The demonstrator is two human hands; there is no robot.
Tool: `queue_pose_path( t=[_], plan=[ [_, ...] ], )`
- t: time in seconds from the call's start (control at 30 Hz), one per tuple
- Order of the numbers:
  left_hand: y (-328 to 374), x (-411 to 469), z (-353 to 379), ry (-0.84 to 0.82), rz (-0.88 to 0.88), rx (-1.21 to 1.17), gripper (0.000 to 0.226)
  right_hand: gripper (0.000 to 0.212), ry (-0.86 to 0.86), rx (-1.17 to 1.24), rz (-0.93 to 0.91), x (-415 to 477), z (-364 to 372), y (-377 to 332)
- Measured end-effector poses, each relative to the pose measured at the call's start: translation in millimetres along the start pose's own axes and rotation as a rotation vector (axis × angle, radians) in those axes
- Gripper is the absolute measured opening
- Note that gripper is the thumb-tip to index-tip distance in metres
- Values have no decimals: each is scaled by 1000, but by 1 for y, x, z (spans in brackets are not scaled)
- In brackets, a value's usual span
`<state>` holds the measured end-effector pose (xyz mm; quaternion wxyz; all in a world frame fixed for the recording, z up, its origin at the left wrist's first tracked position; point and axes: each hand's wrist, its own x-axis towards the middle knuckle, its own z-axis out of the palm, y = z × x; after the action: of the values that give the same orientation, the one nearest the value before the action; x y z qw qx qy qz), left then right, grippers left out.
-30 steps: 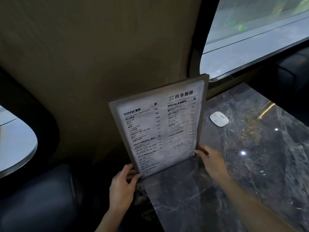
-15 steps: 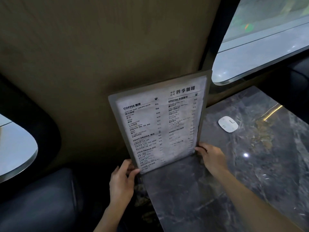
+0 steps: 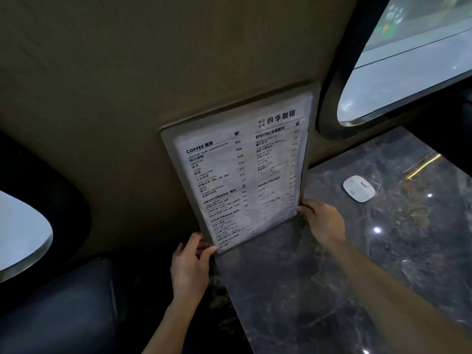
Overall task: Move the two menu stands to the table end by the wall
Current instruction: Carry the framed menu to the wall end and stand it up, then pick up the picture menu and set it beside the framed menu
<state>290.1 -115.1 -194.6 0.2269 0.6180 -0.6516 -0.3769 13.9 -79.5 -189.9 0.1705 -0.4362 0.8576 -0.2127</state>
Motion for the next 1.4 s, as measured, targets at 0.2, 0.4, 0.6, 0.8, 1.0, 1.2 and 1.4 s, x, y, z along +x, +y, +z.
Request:
queue_pose_path(
  t=[0.2, 0.4, 0.6, 0.8, 1.0, 1.2, 1.4],
  plan=[
    [2, -3, 4, 40, -12, 26, 14, 29, -55, 35, 48, -4, 0, 1],
    [9, -6, -2, 29, -18, 150, 26, 39, -85, 47, 104, -22, -13, 16],
    [15, -14, -7, -4, -24, 343, 33, 54, -59, -63, 61, -66, -32, 43],
    [52, -48, 29, -87, 272, 330, 38, 57, 116, -149, 54, -127, -54, 81],
    [94, -86, 102, -409, 580, 452, 61, 60, 199, -166, 246, -202, -81, 129],
    [135, -145, 165, -593, 843, 377, 67, 54, 327, -169, 433, -282, -106, 180],
    [166, -212, 212, -710, 1034, 364, 69, 58, 404, -187, 613, -355, -120, 220]
  ],
)
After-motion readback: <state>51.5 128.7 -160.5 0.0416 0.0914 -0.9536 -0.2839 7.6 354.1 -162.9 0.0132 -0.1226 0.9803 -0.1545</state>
